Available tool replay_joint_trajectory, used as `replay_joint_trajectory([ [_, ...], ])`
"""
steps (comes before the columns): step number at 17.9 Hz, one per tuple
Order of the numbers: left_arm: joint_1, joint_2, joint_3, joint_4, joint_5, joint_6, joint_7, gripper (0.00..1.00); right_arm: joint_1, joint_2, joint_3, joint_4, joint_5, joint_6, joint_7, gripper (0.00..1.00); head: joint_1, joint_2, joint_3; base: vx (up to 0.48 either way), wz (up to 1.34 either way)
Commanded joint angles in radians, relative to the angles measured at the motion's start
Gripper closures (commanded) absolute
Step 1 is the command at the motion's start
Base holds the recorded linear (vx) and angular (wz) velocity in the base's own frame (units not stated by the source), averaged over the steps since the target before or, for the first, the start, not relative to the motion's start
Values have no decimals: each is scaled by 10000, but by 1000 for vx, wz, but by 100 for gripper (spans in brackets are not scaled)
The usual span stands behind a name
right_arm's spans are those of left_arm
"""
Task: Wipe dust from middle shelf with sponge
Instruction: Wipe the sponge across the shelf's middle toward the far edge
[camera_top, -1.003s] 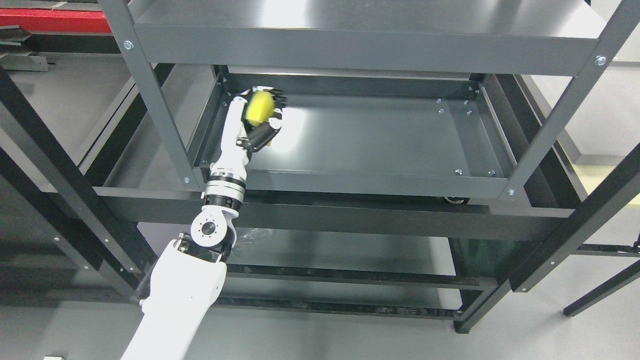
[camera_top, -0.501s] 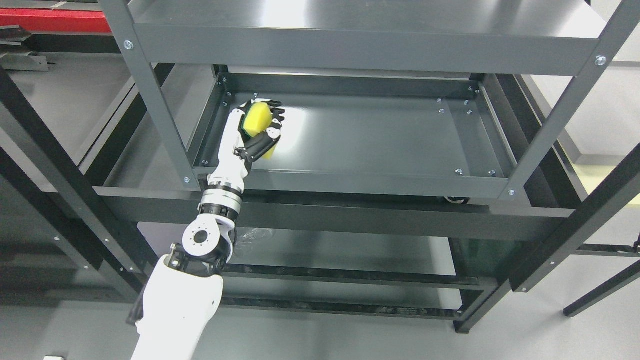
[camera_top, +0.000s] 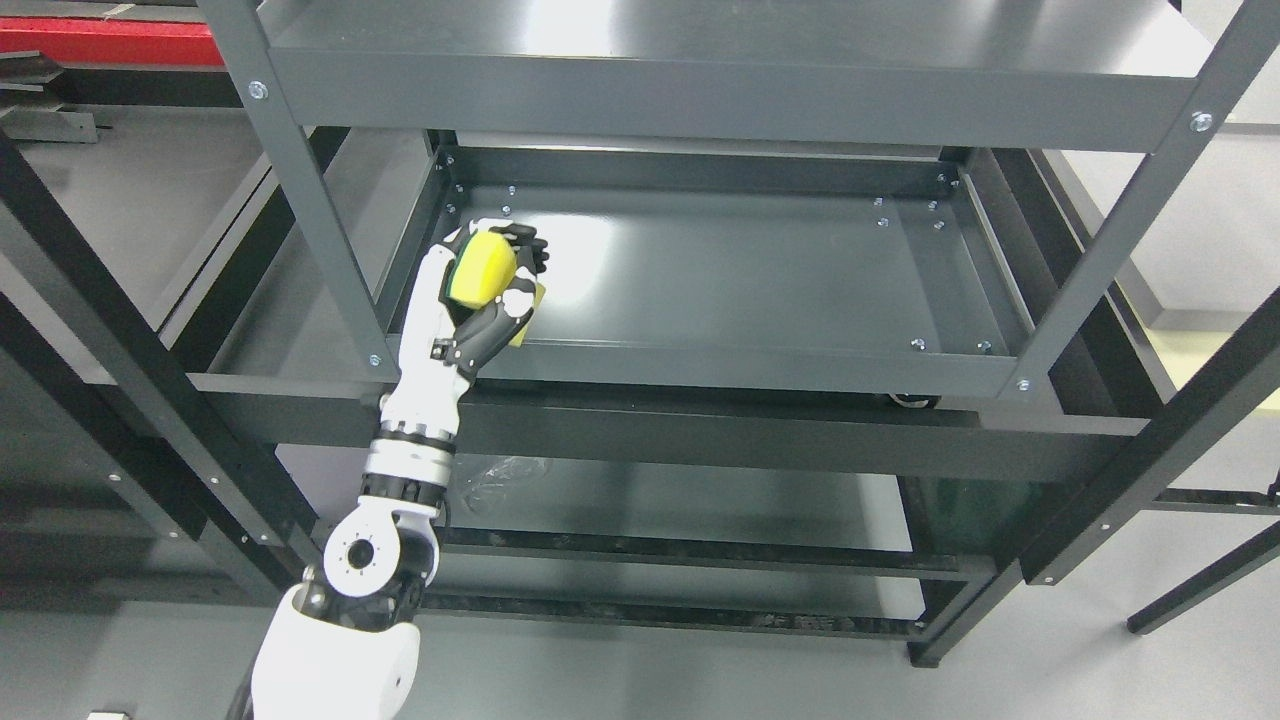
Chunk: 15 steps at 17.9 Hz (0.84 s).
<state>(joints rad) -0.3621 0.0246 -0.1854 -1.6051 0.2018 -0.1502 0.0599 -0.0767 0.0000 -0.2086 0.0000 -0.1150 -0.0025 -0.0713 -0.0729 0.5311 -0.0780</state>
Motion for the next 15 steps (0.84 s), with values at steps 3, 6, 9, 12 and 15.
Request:
replay_joint_trajectory([
  [3, 1534, -62, 933, -1068, 7, -569, -16, 99, 0, -175, 0, -175, 0, 730, -8, 0, 0, 0, 0, 0, 0],
  [6, 1534, -72, 1179, -1068, 7, -477, 15, 99, 0, -175, 0, -175, 0, 730, -23, 0, 0, 0, 0, 0, 0],
  [9, 1565, -72, 1287, -1068, 7, -461, 15, 99, 0, -175, 0, -175, 0, 730, -8, 0, 0, 0, 0, 0, 0],
  [12, 1611, -62, 1287, -1083, 7, -476, 15, 99, 0, -175, 0, -175, 0, 730, -8, 0, 0, 0, 0, 0, 0],
  [15, 1718, -62, 1287, -1114, 7, -476, 15, 99, 0, -175, 0, -175, 0, 730, -23, 0, 0, 0, 0, 0, 0],
])
